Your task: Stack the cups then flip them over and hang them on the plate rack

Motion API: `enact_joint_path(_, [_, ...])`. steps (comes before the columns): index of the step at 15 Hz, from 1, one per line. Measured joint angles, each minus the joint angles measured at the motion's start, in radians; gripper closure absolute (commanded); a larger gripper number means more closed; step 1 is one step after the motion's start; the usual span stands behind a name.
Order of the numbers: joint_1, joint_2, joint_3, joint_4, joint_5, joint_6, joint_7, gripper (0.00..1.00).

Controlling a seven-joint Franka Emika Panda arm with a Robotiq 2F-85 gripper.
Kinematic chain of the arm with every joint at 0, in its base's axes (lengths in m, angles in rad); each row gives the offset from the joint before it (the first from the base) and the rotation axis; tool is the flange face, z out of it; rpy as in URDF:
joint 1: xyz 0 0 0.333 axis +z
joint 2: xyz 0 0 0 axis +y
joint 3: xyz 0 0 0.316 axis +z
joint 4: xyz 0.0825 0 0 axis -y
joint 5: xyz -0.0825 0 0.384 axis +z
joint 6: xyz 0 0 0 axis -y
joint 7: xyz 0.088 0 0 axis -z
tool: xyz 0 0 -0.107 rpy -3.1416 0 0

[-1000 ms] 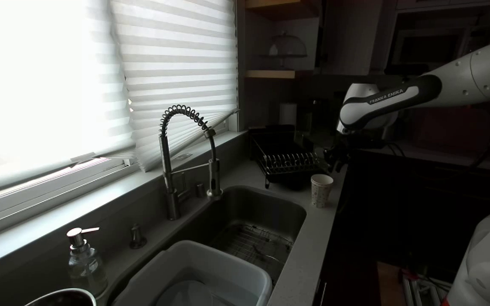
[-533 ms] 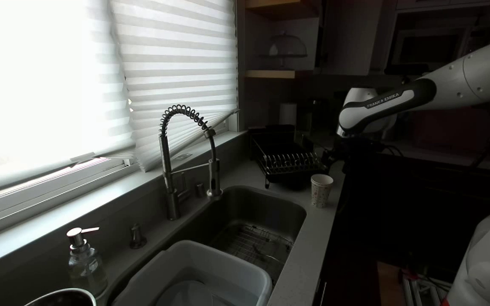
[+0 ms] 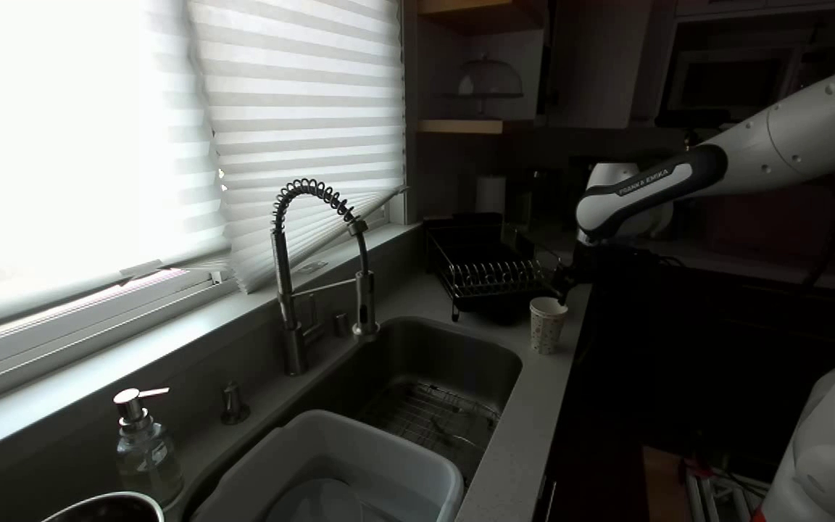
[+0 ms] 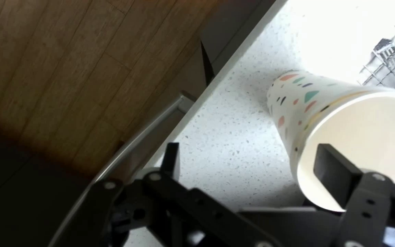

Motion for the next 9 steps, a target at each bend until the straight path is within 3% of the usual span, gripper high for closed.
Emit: enact_joint_path(9, [-0.001, 0.045, -0.015, 0.003, 0.013, 0.002, -0.02, 0.95])
